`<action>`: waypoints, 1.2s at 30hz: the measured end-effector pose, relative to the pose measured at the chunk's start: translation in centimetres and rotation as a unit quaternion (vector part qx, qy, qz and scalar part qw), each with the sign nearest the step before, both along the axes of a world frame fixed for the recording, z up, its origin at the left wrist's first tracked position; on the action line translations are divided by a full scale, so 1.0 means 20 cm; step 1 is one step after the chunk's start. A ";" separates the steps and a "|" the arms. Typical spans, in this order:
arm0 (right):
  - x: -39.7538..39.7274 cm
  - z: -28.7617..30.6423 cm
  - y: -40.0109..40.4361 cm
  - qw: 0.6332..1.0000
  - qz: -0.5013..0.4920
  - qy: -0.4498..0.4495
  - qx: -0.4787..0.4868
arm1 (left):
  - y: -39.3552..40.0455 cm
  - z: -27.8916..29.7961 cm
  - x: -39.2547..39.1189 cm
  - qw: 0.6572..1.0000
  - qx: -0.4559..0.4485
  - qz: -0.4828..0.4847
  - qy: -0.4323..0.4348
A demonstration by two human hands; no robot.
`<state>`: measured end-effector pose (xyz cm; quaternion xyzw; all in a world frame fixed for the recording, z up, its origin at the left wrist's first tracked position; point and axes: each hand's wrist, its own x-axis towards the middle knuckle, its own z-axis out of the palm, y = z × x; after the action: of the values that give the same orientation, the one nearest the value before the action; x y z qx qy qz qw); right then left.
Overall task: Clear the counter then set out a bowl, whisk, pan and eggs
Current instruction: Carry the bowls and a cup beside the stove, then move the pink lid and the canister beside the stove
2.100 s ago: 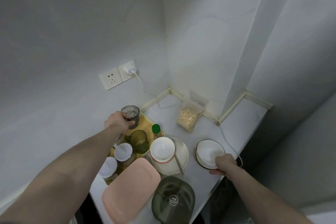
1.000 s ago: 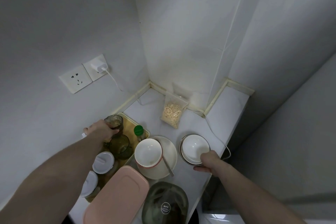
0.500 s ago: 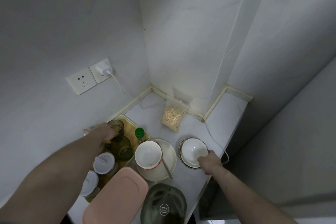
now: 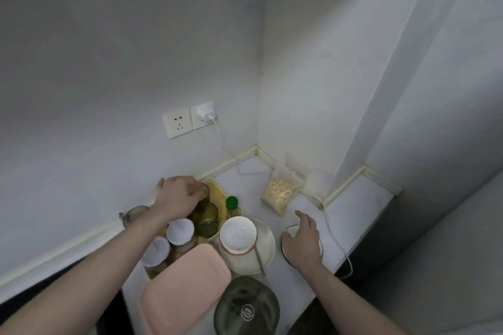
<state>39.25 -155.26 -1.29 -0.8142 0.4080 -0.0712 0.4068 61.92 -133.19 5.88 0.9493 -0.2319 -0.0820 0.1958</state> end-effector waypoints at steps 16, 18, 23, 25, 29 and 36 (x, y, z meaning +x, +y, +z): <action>0.16 0.36 0.95 0.879 0.461 -0.104 0.066 | 1.11 -0.01 -1.24 0.943 -0.141 0.297 -0.047; 0.11 0.38 1.07 0.844 0.519 -0.094 0.096 | 1.17 -0.02 -1.43 0.926 -0.129 0.352 -0.047; -0.09 0.38 1.37 0.762 0.626 -0.062 0.153 | 1.27 0.03 -1.92 0.873 -0.118 0.473 -0.025; -0.21 0.37 1.52 0.725 0.669 -0.040 0.159 | 1.32 0.05 -2.14 0.852 -0.106 0.511 -0.031; -0.47 0.39 1.78 0.643 0.750 -0.010 0.156 | 1.43 0.07 -2.56 0.792 -0.102 0.601 -0.043; -0.91 0.49 2.30 0.513 0.849 0.012 0.128 | 1.71 0.06 -3.25 0.691 -0.106 0.713 -0.054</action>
<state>21.12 -109.30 8.45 -0.7128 -0.4677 0.3705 0.3688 -3.01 -98.97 7.16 0.8049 0.4973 0.1586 0.2821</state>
